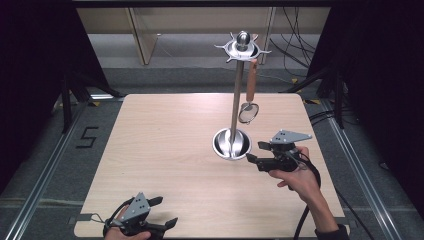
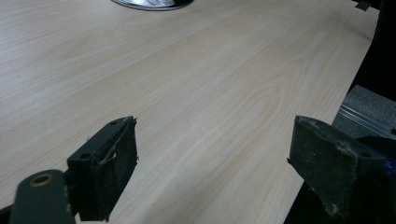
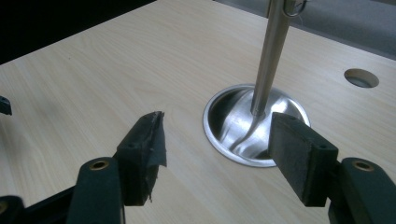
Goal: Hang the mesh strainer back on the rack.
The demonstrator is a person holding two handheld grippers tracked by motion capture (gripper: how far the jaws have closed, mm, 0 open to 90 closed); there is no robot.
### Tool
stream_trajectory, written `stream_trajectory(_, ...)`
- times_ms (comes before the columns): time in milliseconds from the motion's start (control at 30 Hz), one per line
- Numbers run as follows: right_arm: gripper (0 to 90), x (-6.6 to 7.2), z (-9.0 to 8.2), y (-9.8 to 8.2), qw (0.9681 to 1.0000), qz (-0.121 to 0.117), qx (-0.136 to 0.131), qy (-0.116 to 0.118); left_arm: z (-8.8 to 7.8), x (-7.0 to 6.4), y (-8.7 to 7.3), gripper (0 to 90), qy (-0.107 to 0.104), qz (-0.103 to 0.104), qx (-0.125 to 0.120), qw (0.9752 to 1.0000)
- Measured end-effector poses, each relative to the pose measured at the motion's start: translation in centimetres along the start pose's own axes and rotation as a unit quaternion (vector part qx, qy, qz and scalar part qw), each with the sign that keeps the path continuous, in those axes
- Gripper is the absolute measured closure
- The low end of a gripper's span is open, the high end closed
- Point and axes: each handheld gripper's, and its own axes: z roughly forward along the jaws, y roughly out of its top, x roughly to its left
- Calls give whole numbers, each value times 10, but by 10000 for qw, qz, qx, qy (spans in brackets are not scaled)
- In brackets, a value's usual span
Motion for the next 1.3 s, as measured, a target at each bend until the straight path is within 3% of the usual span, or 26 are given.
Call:
stream_trajectory(33,358,2,0,-1,9998,137,103,54,0,0,0,147,8,12,2,10000)
stream_trajectory(67,356,3,2,-2,9998,163,41,47,-1,0,0,147,19,14,22,10000)
stream_trajectory(100,355,1,3,-2,10000,-9,11,32,-1,-1,-1,147,23,-46,-21,10000)
stream_trajectory(133,355,1,3,-2,10000,-9,11,32,-1,0,-1,147,32,-33,-13,10000)
stream_trajectory(200,353,1,2,-3,9999,56,89,69,-2,0,0,147,35,23,20,10000)
stream_trajectory(233,351,3,2,-5,9999,135,62,78,-1,-1,-1,147,32,-49,-38,10000)
stream_trajectory(267,351,3,2,-5,9999,135,62,78,-2,0,-1,147,105,-12,103,9999)
stream_trajectory(333,350,2,1,-6,9999,44,80,79,-2,-1,-1,147,73,-33,92,9999)
stream_trajectory(367,349,5,1,-8,9998,179,55,74,0,-1,-1,147,9,-23,-31,10000)
stream_trajectory(433,345,3,1,-11,9999,62,51,65,-1,-1,-1,147,17,-29,-27,10000)
stream_trajectory(467,344,5,0,-12,9997,173,155,106,-1,-2,0,147,31,-34,-27,10000)
stream_trajectory(600,342,4,1,-20,9999,92,100,105,0,-1,-1,147,9,-18,-44,10000)
stream_trajectory(633,341,7,0,-21,9993,250,211,168,0,-2,0,147,19,-22,-23,10000)
stream_trajectory(667,341,7,0,-21,9993,250,211,168,-1,-1,0,147,22,34,23,10000)
stream_trajectory(933,276,13,2,-33,9995,130,263,151,-1,-1,0,147,22,76,54,10000)
stream_trajectory(1000,236,16,3,-36,9991,195,318,197,-1,-1,0,147,22,82,57,9999)
stream_trajectory(1100,157,22,5,-43,9988,102,281,377,0,-2,-1,147,15,60,50,10000)
stream_trajectory(1233,159,24,7,-48,9987,24,321,404,0,-2,-1,147,12,37,31,10000)
stream_trajectory(1267,159,26,7,-49,9985,94,346,404,0,-2,-1,147,14,23,20,10000)
stream_trajectory(1300,160,25,8,-50,9984,-26,366,434,0,-2,-1,147,14,25,21,10000)
